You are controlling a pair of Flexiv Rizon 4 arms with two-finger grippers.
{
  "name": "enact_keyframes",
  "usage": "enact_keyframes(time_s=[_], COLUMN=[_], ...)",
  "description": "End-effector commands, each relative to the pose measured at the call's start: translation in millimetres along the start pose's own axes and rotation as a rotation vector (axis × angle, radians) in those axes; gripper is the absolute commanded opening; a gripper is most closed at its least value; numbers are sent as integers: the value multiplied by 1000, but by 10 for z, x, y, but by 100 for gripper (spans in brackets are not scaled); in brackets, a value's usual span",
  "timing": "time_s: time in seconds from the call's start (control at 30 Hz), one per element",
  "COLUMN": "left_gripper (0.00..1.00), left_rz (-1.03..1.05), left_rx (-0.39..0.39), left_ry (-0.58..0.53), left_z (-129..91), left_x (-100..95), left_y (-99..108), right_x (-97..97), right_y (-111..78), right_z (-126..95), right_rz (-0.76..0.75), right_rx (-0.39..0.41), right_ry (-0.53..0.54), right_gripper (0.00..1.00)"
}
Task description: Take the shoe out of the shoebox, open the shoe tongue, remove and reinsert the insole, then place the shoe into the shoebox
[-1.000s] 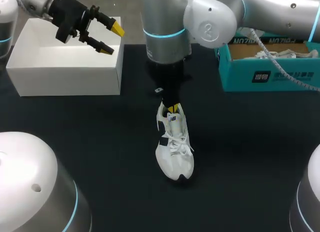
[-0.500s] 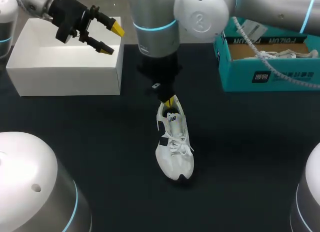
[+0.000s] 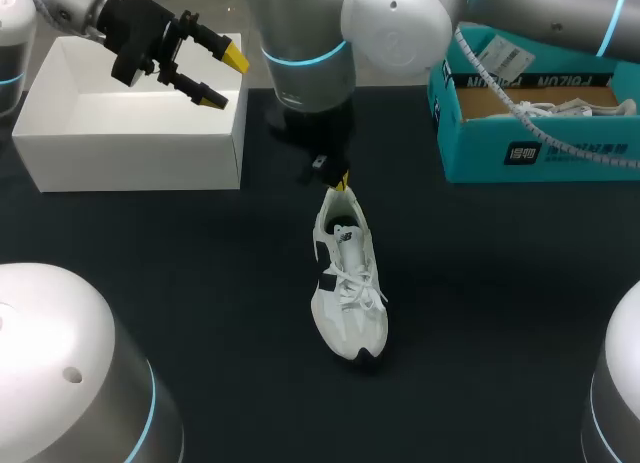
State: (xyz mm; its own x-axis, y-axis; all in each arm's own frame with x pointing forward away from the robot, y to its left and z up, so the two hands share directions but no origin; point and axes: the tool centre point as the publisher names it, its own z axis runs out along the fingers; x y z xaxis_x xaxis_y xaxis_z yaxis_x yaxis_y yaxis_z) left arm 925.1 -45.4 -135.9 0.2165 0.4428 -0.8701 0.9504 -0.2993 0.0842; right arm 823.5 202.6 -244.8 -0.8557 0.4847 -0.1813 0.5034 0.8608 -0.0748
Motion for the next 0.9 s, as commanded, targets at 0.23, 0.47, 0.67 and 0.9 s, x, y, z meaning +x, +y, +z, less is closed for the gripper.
enact_keyframes(time_s=[0.23,0.47,0.67,0.9], left_gripper=[100,100,100,100], left_rz=[1,1,1,1], left_rx=[0,0,0,0], left_ry=[3,3,3,3], left_z=[-2,-2,-2,-2], left_x=[-3,-3,-3,-3], left_y=[-1,-1,-1,-1], right_x=[-62,-70,-70,-146], right_y=[273,287,287,306], right_z=[-29,6,6,16], right_rz=[-324,-296,-296,-343], right_rx=[-164,-110,-110,-139], right_ry=[10,27,27,1], right_gripper=[0,0,0,0])
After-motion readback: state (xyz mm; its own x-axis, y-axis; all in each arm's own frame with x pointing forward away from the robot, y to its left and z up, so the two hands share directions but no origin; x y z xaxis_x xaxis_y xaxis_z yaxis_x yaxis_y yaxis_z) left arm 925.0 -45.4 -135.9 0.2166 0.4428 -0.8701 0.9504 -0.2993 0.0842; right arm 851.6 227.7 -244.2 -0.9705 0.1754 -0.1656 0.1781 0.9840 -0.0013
